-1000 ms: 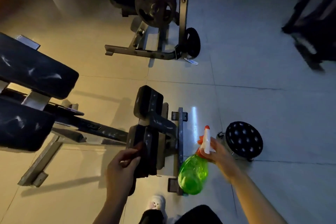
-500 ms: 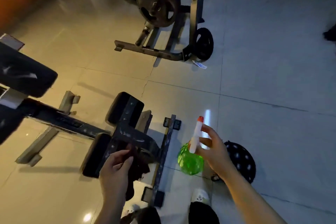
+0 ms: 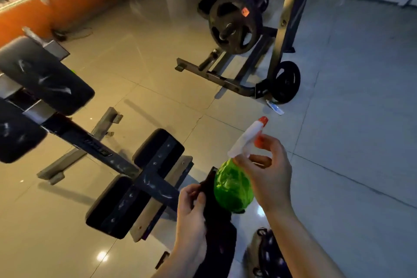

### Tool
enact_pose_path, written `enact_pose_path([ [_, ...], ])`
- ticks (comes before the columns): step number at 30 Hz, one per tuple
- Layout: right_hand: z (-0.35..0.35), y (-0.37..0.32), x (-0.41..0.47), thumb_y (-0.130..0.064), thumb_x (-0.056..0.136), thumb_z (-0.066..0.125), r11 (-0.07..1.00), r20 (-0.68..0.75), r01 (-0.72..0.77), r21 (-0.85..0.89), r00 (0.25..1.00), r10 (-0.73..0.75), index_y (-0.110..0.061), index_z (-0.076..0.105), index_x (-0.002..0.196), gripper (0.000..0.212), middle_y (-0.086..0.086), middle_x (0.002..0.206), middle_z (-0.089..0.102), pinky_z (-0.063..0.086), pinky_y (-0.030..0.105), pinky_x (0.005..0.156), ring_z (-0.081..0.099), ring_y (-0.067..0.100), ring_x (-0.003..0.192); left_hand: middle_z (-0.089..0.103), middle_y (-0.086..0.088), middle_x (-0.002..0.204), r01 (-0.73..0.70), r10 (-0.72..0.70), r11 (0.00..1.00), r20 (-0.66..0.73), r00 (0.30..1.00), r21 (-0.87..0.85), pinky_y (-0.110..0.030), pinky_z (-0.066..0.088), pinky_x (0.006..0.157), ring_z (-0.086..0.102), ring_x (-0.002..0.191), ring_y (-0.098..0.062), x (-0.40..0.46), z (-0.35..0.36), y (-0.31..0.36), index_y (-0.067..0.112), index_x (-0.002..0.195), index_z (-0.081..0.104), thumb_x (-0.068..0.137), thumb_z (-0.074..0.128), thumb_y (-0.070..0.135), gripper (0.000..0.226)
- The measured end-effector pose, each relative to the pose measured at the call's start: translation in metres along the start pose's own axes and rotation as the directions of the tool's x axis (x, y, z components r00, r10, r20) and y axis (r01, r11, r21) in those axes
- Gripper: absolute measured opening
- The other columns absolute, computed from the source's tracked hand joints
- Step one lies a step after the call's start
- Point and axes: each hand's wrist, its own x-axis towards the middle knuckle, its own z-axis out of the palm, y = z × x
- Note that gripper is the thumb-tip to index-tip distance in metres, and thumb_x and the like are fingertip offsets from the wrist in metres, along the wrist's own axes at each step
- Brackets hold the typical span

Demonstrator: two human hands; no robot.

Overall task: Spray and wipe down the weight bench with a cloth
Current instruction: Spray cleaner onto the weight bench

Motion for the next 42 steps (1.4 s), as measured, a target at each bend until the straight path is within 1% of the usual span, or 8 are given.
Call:
enact_pose_path([
  [4,0.010,-0.007,0.056,-0.061,0.056,0.072,0.999,-0.014,0.020,-0.034,1.000,-0.021,-0.048,0.045,0.110,0.062,-0.020,0.116,0.047,0.048,0.005,0.063,0.058,-0.001,0.100,0.064,-0.018,0.095,0.172,-0.168,0.967,0.035,0.985,-0.190,-0.040,0.057,0.053,0.063,0.085,-0.035,0.028,0.045,0.019,0.011,0.101,0.056,0.099,0.046,0.005,0.012],
  [10,0.028,-0.015,0.142,-0.039,0.068,0.081,0.993,0.052,0.051,-0.104,0.998,-0.045,-0.059,0.032,0.112,0.069,-0.022,0.122,0.032,0.045,0.001,0.059,0.052,-0.002,0.102,0.064,-0.025,0.105,0.095,-0.091,0.991,0.051,0.995,-0.091,-0.062,0.050,0.089,0.063,0.095,-0.042,0.089,0.095,0.056,0.012,0.100,0.059,0.098,0.052,0.009,0.009],
  [24,0.060,0.009,0.318,-0.021,0.073,0.083,0.994,0.445,-0.081,-0.072,0.889,0.105,-0.023,0.050,0.135,0.070,-0.003,0.128,0.057,0.049,0.016,0.066,0.060,0.012,0.104,0.064,-0.019,0.102,-0.118,0.083,0.983,-0.231,0.969,-0.139,-0.056,0.055,0.080,0.067,0.076,-0.029,0.158,0.162,0.087,0.011,0.098,0.061,0.095,0.055,0.006,0.008],
  [26,0.061,0.013,0.355,-0.017,0.072,0.084,0.992,0.590,-0.053,-0.115,0.800,0.111,-0.022,0.052,0.133,0.069,-0.002,0.126,0.059,0.050,0.016,0.064,0.062,0.011,0.101,0.064,-0.016,0.101,-0.192,0.145,0.977,-0.375,0.916,-0.090,-0.044,0.058,0.072,0.068,0.072,-0.019,0.174,0.178,0.084,0.014,0.097,0.061,0.095,0.055,0.004,0.011],
  [30,0.055,0.028,0.418,-0.024,0.057,0.089,0.964,0.845,-0.008,-0.265,0.479,0.237,-0.029,0.056,0.125,0.076,-0.005,0.121,0.060,0.053,0.022,0.068,0.064,0.015,0.098,0.067,-0.003,0.102,-0.282,0.156,0.956,-0.670,0.726,-0.083,-0.050,0.052,0.092,0.064,0.098,-0.024,0.188,0.209,0.065,0.030,0.086,0.067,0.095,0.056,0.006,0.028],
  [35,0.053,0.066,0.425,-0.034,0.048,0.089,0.850,0.882,0.237,-0.471,0.129,0.453,-0.028,0.057,0.124,0.082,-0.005,0.118,0.061,0.058,0.042,0.082,0.067,0.020,0.094,0.066,-0.005,0.099,-0.337,0.026,0.931,-0.894,0.448,-0.142,-0.040,0.054,0.083,0.063,0.100,-0.027,0.149,0.231,0.026,0.024,0.091,0.064,0.094,0.056,0.003,0.023],
  [39,0.063,0.089,0.393,-0.003,0.071,0.081,0.818,0.825,0.358,-0.449,-0.185,0.534,-0.012,0.058,0.124,0.059,-0.003,0.103,0.062,0.052,0.014,0.068,0.063,0.010,0.085,0.063,-0.002,0.099,-0.382,-0.067,0.910,-0.965,0.254,-0.164,-0.023,0.056,0.058,0.063,0.088,-0.020,0.109,0.236,-0.001,0.020,0.095,0.060,0.095,0.053,0.005,0.018],
  [42,0.073,0.102,0.364,-0.001,0.071,0.080,0.793,0.760,0.452,-0.409,-0.311,0.570,-0.011,0.059,0.121,0.055,-0.002,0.101,0.061,0.045,0.007,0.065,0.057,0.005,0.087,0.062,-0.001,0.099,-0.406,-0.124,0.896,-0.979,0.162,-0.181,-0.027,0.056,0.059,0.064,0.085,-0.019,0.082,0.241,-0.015,0.019,0.101,0.059,0.097,0.051,0.009,0.014],
])
